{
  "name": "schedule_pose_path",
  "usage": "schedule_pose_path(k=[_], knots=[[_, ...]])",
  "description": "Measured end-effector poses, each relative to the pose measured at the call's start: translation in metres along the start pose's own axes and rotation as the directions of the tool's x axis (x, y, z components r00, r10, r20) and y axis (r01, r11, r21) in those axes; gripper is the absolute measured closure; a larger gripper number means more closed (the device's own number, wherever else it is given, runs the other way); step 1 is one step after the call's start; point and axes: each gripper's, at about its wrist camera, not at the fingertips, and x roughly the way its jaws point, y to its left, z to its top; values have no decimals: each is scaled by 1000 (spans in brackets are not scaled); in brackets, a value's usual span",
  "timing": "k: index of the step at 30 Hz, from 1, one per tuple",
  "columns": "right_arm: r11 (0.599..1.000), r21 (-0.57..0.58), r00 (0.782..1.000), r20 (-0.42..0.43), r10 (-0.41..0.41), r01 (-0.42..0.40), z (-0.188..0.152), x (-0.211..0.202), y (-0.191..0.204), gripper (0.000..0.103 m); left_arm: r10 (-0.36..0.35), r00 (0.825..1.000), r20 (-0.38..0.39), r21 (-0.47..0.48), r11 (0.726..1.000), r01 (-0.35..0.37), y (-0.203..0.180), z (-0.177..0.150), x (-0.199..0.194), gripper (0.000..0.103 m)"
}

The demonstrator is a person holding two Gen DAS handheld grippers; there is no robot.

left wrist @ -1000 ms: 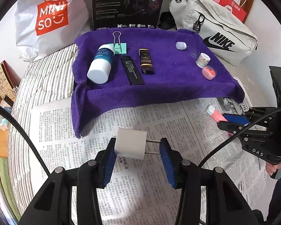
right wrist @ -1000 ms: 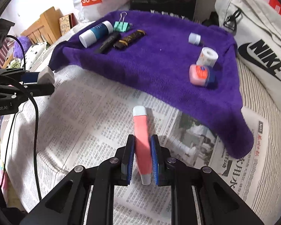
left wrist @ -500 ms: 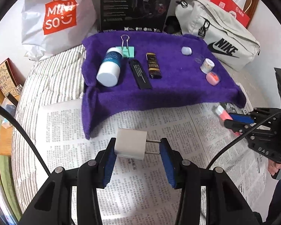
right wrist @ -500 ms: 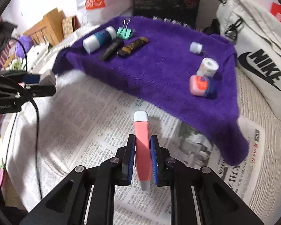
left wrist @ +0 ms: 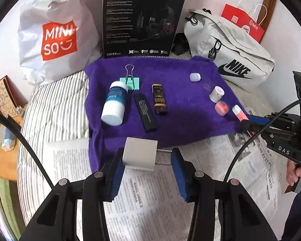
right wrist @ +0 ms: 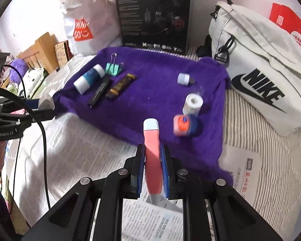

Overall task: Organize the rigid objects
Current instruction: 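Carry the plug adapter with left tool while right tool carries the pink tube onto the towel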

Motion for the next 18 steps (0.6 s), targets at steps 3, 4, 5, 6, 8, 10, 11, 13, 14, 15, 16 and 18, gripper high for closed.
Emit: schedule_pose_path(k=[3,4,5,6,8,10,11,13,14,15,16,18], knots=[[1000,20,1000,12,2,-2,10,1,-4,87,-4,1000,-2,0,1000,4,1,8,4,59],[1000,26,1000,14,2,-2,13,2,-5,87,-4,1000,-2,1,1000,4,2,10,6,59],[999,33,1000,18,0,0,16,3,-7,87,-3,1000,-3,2,1000,3,2,12,7,59],[999,40,1000,20,1,-1,20,4,-8,87,-2,1000,-3,4,1000,2,3,13,8,59],[999,50,1000,19,3,-4,28,9,-10,87,1,1000,-6,3,1000,-1,6,15,12,59],[998,57,1000,12,-1,0,33,15,-12,87,2,1000,-8,-1,1000,-2,10,17,14,59],[998,62,1000,11,-1,1,36,19,-13,87,4,1000,-10,-2,1000,-4,12,18,16,59],[997,76,1000,1,-3,3,43,28,-15,87,4,1000,-11,-6,1000,-4,16,20,18,59],[997,83,1000,-1,-6,7,46,33,-16,87,2,1000,-11,-8,1000,-3,18,21,19,59],[996,89,1000,-4,-7,7,49,36,-17,87,0,1000,-11,-9,1000,0,19,22,20,59],[995,95,1000,-8,-4,4,52,41,-18,87,-2,1000,-11,-10,1000,2,21,23,22,59],[994,110,1000,-15,-1,3,58,51,-19,87,-5,1000,-13,-14,1000,5,23,25,25,59]])
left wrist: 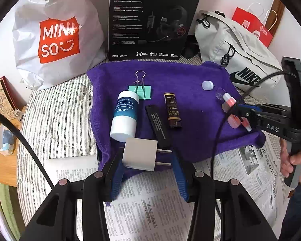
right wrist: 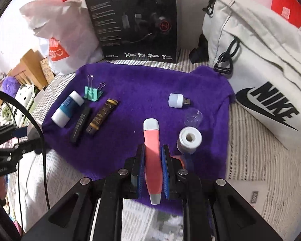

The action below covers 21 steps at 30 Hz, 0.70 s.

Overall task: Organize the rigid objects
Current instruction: 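Carry the plug adapter with left tool while right tool carries the pink tube onto the towel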

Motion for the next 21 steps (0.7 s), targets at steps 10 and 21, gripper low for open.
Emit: schedule_pose_path(k=[10,21], knots=[[998,29,998,-44,-51,52,21,42,-5,87,-24,1000,-1,-9,1000,24,8,4,9,59],[996,21,995,-59,-80,81,31,62,-5,87,-25,1000,-19,-4,1000,25,11,5,15,59]])
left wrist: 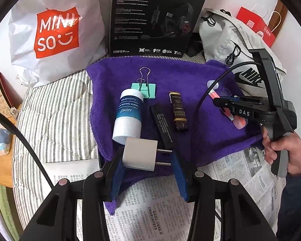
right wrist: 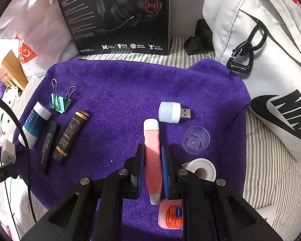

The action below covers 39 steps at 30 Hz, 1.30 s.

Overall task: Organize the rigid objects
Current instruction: 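Carry the plug adapter with left tool while right tool carries the pink tube onto the towel, then open right tool to lay the pink tube down while left tool lowers the plug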

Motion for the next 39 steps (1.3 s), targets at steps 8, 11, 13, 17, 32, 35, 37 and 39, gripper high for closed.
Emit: schedule_pose_path(k=[8,11,13,17,32,35,37,39], knots=[[1000,-22,1000,5,-22,22,3,4,5,87,-2,1000,-5,-1,1000,2,0,0,2,59],[999,-30,1000,7,-23,23,1,3,5,86,-2,1000,-3,1,1000,2,-1,0,1,59],[999,-41,1000,7,-23,23,0,2,6,84,0,1000,-2,3,1000,0,-2,1,-1,59],[999,-44,1000,-9,2,-3,-1,0,5,69,3,1000,5,3,1000,-3,-3,1,-4,59],[998,-50,999,39,28,-26,-20,-52,0,62,-4,1000,-4,16,1000,4,-18,4,-2,59],[998,-53,999,47,24,-21,-27,-63,-4,60,-32,999,-12,36,999,32,-28,9,4,59],[998,-53,998,55,20,-17,-32,-69,-10,57,-39,999,-23,49,998,40,-34,13,11,59],[999,-50,998,63,9,-6,-38,-75,-16,54,-45,998,-35,61,997,47,-41,15,17,59]])
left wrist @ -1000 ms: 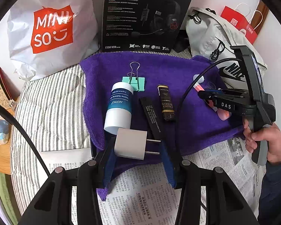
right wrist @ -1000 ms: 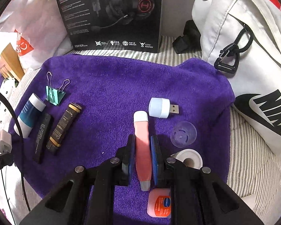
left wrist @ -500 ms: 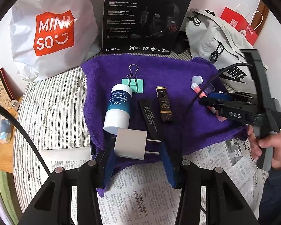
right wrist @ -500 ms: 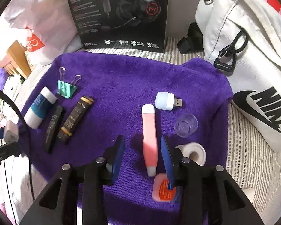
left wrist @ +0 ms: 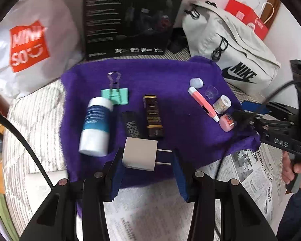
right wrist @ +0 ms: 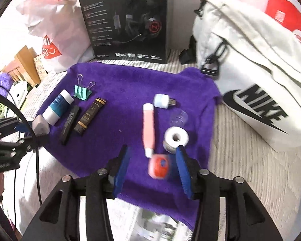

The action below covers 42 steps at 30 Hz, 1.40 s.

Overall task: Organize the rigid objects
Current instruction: 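Open right tool to lay the pink tube down while left tool lowers the plug, then open left tool to release the plug adapter on the towel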

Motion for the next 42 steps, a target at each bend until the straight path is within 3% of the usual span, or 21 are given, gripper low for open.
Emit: schedule_pose_path(k=[6,14,31,40,42], knots=[[999,38,1000,2,-25,25,-13,-10,-23,54,-42,998,-37,32,999,43,-18,7,21,59],[995,95,1000,-2,-22,23,-25,-13,-48,54,-22,994,-103,64,998,28,-33,6,44,59],[996,85,1000,-7,1,0,-28,-12,-44,52,25,989,-143,81,997,-14,-38,11,57,59],[995,96,1000,7,1,-2,-31,-25,-45,47,28,989,-142,53,998,-21,-33,8,45,48],[996,87,1000,15,-3,2,-32,-29,-41,46,38,991,-130,52,998,-31,-33,7,37,40]])
